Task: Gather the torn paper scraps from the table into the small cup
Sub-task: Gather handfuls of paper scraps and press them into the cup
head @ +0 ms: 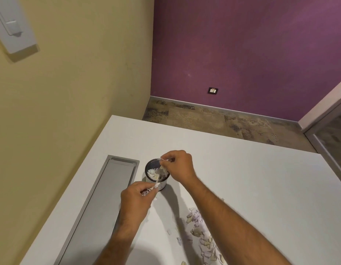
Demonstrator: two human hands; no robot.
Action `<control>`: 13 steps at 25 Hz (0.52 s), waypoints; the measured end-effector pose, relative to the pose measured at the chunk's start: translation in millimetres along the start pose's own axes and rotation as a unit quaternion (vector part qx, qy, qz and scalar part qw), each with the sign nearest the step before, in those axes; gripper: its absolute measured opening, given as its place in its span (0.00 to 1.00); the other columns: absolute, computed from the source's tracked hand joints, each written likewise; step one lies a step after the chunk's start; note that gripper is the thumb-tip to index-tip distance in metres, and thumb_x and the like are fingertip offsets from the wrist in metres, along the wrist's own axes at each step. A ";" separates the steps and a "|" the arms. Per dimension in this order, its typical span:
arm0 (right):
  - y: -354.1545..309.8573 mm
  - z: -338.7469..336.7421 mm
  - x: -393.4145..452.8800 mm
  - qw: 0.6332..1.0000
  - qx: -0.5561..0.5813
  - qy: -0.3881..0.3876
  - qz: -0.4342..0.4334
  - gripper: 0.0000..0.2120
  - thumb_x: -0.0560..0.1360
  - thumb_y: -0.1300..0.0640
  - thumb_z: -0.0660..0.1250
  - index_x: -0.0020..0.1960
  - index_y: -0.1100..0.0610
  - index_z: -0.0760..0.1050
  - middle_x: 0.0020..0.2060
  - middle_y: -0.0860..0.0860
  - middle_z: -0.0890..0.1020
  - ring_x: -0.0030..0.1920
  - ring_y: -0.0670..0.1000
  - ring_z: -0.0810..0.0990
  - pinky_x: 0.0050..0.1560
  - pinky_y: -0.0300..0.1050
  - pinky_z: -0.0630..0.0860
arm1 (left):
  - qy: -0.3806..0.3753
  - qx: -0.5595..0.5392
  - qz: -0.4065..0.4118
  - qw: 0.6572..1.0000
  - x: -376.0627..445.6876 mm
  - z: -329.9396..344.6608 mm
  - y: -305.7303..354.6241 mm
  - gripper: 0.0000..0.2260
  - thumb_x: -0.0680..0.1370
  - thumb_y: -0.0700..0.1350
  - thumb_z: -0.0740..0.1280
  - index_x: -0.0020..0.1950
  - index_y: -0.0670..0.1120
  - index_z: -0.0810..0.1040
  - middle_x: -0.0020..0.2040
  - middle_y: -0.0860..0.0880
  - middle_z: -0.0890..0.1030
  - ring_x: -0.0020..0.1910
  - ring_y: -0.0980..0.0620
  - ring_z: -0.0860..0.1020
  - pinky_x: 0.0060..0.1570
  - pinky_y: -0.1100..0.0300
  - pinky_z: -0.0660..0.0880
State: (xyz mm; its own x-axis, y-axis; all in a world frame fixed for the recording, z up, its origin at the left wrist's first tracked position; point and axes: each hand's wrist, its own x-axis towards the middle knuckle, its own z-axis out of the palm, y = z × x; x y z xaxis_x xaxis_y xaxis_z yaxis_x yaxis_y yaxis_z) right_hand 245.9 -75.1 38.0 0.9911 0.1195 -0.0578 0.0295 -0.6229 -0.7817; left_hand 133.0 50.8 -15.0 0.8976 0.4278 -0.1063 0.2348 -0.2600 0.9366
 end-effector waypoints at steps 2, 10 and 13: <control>0.5 7.5 3.9 0.998 -0.051 -0.044 -0.015 0.08 0.70 0.58 0.75 0.49 0.54 0.85 0.46 0.50 0.86 0.42 0.44 0.78 0.44 0.34 0.72 | 0.014 0.017 0.006 1.000 8.2 -8.8 4.8 0.06 0.69 0.45 0.78 0.43 0.53 0.87 0.40 0.57 0.84 0.38 0.62 0.80 0.37 0.64 0.78; 9.7 3.1 -4.1 0.990 -0.094 -0.100 -0.040 0.17 0.68 0.65 0.69 0.52 0.50 0.84 0.50 0.49 0.86 0.51 0.49 0.82 0.51 0.41 0.78 | -0.001 0.107 0.046 0.993 44.6 -6.4 39.0 0.05 0.70 0.41 0.76 0.45 0.48 0.86 0.39 0.52 0.84 0.34 0.57 0.80 0.29 0.72 0.73; 16.6 -6.8 -8.2 0.995 -0.035 -0.091 -0.025 0.20 0.66 0.70 0.66 0.50 0.52 0.84 0.49 0.50 0.86 0.53 0.50 0.83 0.55 0.44 0.79 | -0.031 0.180 0.056 0.982 60.1 4.4 50.5 0.05 0.70 0.43 0.76 0.45 0.48 0.86 0.42 0.50 0.85 0.39 0.51 0.81 0.40 0.61 0.76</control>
State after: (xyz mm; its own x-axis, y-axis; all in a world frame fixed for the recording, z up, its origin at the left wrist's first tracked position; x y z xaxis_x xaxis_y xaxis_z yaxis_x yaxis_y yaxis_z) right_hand 239.2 -91.7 29.8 0.9489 0.2845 -0.1364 0.0927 -0.6647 -0.7414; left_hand 200.4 59.5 24.4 0.9438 0.3280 -0.0400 0.2397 -0.5963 0.7661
